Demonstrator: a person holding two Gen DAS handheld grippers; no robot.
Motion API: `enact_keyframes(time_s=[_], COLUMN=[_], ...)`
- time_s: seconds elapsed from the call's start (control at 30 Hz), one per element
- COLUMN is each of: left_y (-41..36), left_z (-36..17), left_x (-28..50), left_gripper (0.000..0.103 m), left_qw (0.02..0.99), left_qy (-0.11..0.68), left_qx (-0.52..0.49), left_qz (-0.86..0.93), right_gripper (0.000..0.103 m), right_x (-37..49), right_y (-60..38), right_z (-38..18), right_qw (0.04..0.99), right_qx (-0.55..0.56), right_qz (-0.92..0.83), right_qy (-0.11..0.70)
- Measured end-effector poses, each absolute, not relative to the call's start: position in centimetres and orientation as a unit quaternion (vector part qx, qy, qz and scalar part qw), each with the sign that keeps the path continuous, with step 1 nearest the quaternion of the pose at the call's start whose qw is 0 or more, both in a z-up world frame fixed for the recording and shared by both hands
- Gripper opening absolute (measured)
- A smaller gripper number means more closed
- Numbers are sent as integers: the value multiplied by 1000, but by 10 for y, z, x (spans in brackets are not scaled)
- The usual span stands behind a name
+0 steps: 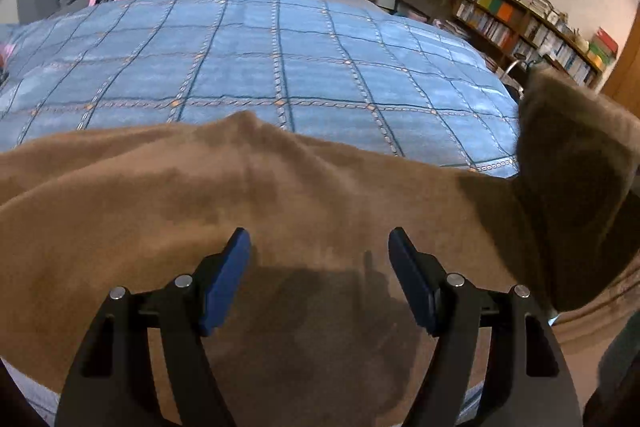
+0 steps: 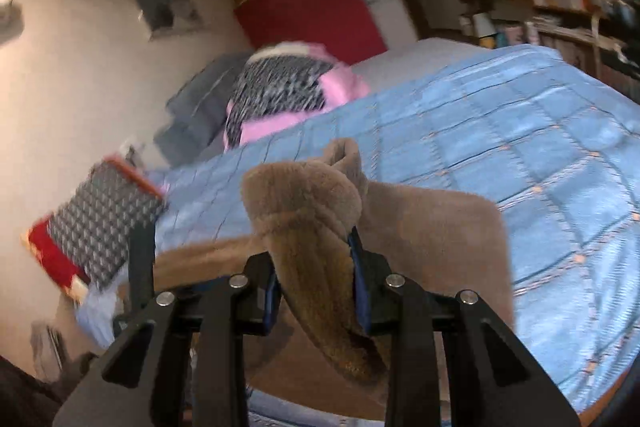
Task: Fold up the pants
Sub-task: 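Grasp the pant cuff with the right tool and lift it toward the left tool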
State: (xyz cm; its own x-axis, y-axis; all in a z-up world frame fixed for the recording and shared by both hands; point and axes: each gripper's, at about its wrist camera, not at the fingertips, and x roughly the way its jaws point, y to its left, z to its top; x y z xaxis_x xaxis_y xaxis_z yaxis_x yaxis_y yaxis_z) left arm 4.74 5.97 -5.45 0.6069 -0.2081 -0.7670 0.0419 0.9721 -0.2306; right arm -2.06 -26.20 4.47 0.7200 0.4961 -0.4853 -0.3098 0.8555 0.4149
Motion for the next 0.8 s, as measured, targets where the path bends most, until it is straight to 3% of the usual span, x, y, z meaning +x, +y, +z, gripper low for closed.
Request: enact_keyframes(time_s=[0.6, 0.8], left_y=[150, 168], left_z=[-56, -59], left_x=[22, 16], left_gripper=[73, 73], left_qw=[897, 894], left_qy=[414, 418], left_qx=[-156, -162], left_qz=[2, 18], right_gripper=[29, 36], right_x=[-18, -13], right_y=[-98, -84], right_z=[-8, -38], right_qw=[884, 854], right_qx=[-10, -9], right_qz=[309, 324], right_qy=[350, 407])
